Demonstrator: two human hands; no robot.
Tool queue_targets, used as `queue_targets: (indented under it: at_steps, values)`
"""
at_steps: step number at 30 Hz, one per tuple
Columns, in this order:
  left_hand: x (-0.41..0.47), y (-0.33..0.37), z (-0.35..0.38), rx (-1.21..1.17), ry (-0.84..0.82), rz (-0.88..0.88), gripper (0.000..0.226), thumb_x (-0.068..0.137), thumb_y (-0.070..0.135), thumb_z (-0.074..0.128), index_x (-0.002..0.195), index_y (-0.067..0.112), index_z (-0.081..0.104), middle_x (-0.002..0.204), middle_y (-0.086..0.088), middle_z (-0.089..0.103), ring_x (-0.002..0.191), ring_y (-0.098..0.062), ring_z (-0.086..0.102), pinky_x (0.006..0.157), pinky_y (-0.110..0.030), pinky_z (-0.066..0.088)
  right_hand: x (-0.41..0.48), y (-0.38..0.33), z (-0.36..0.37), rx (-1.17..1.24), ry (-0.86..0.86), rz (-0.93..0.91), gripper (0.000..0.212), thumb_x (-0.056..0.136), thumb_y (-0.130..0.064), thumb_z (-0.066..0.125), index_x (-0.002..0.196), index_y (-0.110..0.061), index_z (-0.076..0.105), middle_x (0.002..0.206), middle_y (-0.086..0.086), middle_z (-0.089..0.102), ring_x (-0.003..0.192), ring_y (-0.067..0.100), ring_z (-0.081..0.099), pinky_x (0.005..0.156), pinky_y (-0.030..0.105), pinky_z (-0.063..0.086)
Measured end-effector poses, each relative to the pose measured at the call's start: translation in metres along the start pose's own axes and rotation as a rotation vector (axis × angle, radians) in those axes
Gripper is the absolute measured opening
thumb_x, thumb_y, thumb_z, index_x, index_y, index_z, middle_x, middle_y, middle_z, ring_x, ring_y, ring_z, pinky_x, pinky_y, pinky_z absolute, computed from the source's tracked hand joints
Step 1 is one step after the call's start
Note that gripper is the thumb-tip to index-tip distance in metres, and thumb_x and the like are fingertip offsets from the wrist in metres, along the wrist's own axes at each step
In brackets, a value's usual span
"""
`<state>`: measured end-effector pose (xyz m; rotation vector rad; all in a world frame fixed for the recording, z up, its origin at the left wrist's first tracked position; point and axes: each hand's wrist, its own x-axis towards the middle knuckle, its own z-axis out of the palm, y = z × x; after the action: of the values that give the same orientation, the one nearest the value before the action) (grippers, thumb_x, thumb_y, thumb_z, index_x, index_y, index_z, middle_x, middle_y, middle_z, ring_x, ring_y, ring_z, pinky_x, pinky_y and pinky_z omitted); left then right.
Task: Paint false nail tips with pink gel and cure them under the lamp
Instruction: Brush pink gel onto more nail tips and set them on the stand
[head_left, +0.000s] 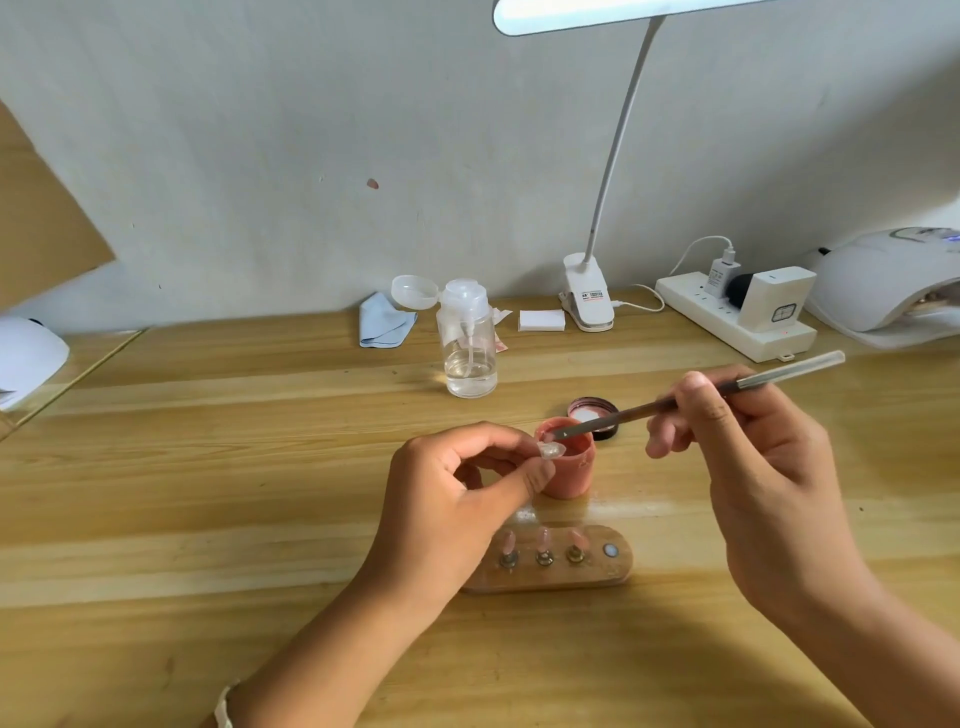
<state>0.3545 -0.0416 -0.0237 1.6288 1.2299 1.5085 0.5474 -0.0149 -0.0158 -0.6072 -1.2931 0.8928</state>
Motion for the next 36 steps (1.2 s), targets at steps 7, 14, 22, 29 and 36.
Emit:
queue_targets:
  at_steps: [7, 14, 22, 29, 36]
  values:
    - [0.0001, -0.0016, 0.0005, -0.036, -0.01, -0.026, 0.011, 0.074, 0.022, 0.082, 0.084, 0.025, 0.078, 0.078, 0.006, 0.076, 0.066, -0.007, 0.068, 0.054, -0.014, 0.051, -0.0011, 0.0012, -0.0005, 0.003, -0.022, 0.001, 0.02, 0.096, -0.022, 0.052, 0.09, -0.005, 0.061, 0.06, -0.001, 0.064, 0.069, 0.002, 0.066, 0.075, 0.012, 0.048]
    - [-0.0006, -0.0019, 0.0008, -0.042, -0.015, -0.015, 0.01, 0.076, 0.023, 0.082, 0.084, 0.027, 0.078, 0.079, 0.006, 0.076, 0.064, -0.008, 0.067, 0.052, -0.014, 0.051, -0.0009, 0.0019, -0.0001, -0.013, -0.029, 0.019, 0.022, 0.096, -0.024, 0.053, 0.089, -0.005, 0.061, 0.061, -0.001, 0.064, 0.069, 0.001, 0.065, 0.074, 0.011, 0.047]
    - [-0.0002, -0.0033, 0.0009, -0.03, -0.002, -0.002, 0.01, 0.075, 0.023, 0.082, 0.084, 0.024, 0.079, 0.082, 0.007, 0.077, 0.073, -0.011, 0.071, 0.06, -0.015, 0.052, 0.0009, 0.0004, 0.0015, -0.014, 0.0, 0.043, 0.021, 0.093, -0.026, 0.054, 0.086, -0.007, 0.062, 0.059, -0.004, 0.064, 0.067, 0.002, 0.065, 0.073, 0.011, 0.047]
    - [-0.0001, -0.0038, 0.0017, -0.029, -0.001, -0.001, 0.011, 0.075, 0.025, 0.081, 0.086, 0.025, 0.079, 0.084, 0.009, 0.077, 0.077, -0.01, 0.072, 0.067, -0.017, 0.054, 0.0006, -0.0016, 0.0024, -0.023, 0.042, 0.06, 0.026, 0.09, -0.029, 0.055, 0.086, -0.004, 0.061, 0.057, 0.0, 0.063, 0.065, 0.001, 0.063, 0.072, 0.012, 0.046]
    - [0.0002, -0.0027, 0.0013, -0.05, 0.011, -0.009, 0.015, 0.079, 0.014, 0.08, 0.087, 0.027, 0.079, 0.084, 0.008, 0.077, 0.076, -0.01, 0.071, 0.063, -0.017, 0.055, 0.0032, 0.0024, -0.0025, -0.048, 0.107, 0.095, 0.018, 0.096, -0.024, 0.057, 0.084, -0.012, 0.062, 0.056, -0.001, 0.063, 0.06, 0.003, 0.059, 0.069, 0.013, 0.045]
